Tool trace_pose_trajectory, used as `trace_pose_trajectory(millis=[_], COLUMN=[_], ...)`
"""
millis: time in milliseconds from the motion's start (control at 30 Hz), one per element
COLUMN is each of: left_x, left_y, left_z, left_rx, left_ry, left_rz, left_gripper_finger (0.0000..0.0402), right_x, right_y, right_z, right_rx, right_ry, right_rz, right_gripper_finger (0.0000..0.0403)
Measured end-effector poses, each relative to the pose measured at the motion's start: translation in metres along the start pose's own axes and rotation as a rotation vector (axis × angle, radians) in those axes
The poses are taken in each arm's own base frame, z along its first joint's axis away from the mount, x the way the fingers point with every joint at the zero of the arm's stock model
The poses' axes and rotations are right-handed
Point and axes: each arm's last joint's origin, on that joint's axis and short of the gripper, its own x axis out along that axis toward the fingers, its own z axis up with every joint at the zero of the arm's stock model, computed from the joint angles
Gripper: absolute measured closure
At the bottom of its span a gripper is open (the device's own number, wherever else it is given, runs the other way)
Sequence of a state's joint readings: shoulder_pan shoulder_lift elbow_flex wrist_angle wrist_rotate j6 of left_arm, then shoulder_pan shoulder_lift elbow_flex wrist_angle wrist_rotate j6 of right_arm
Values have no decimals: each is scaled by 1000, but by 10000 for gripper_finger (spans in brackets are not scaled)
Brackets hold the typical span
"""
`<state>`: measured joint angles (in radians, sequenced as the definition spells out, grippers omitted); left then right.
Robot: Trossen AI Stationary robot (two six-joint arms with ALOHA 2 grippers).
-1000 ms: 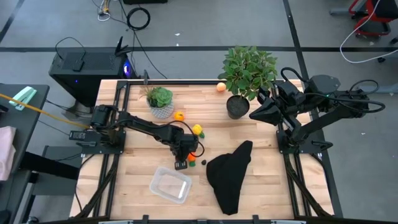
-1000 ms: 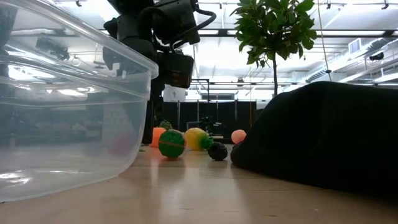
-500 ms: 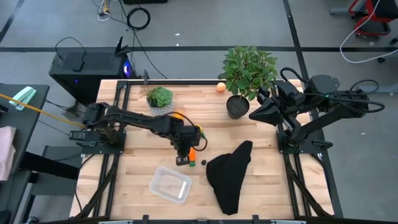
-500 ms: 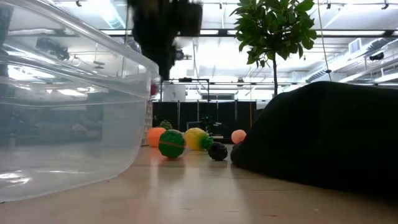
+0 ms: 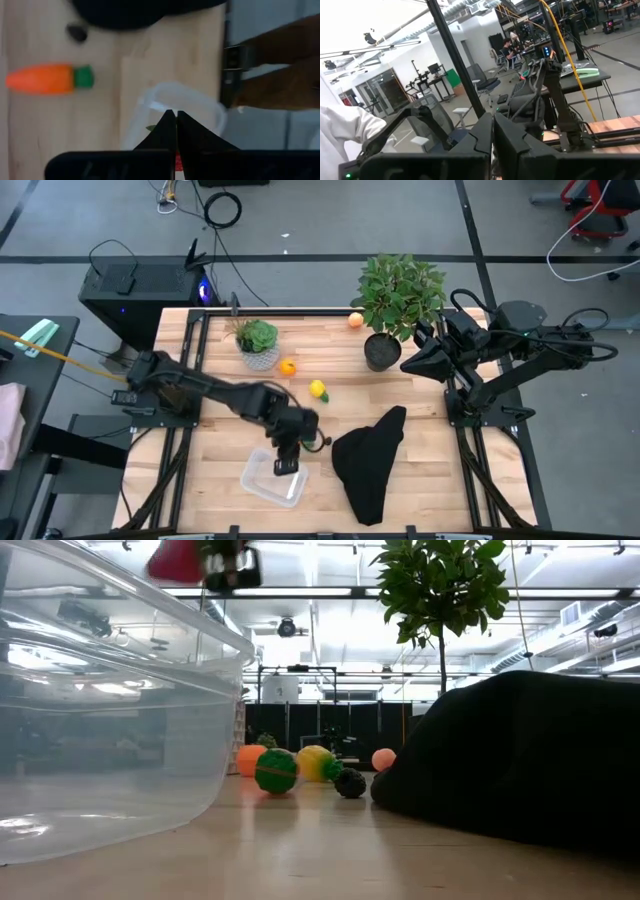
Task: Pick and placing Produce into tupperware
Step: Put the strawberry into the transparent bin, then put the blackberry into the transparent bin
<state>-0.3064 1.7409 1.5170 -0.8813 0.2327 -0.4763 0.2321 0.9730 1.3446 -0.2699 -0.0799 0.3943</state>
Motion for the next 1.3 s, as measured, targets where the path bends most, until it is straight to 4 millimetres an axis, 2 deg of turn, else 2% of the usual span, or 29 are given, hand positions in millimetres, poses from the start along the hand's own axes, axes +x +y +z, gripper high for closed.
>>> trace_pose_trajectory(millis=[133, 300, 367, 800, 1300], left_x=[16, 32, 35, 56, 56], left_y=[-9, -24, -28, -31, -33], left_z=[-11, -19, -23, -28, -28], left_rx=[-69, -134, -135, -132, -121], left_ry=[-57, -141, -149, -150, -145], left_rz=[88, 40, 74, 158, 151], left_gripper_finger=[395, 395, 395, 393, 309], right_x=[0, 0, 0, 0, 0], right_y=[0, 0, 0, 0, 0], right_z=[0, 0, 0, 0, 0], right_rx=[6, 22, 22, 26, 32], right_ry=[0, 2, 4, 3, 3], right_rz=[0, 3, 7, 8, 8], right_gripper_finger=[380, 380, 380, 380, 380])
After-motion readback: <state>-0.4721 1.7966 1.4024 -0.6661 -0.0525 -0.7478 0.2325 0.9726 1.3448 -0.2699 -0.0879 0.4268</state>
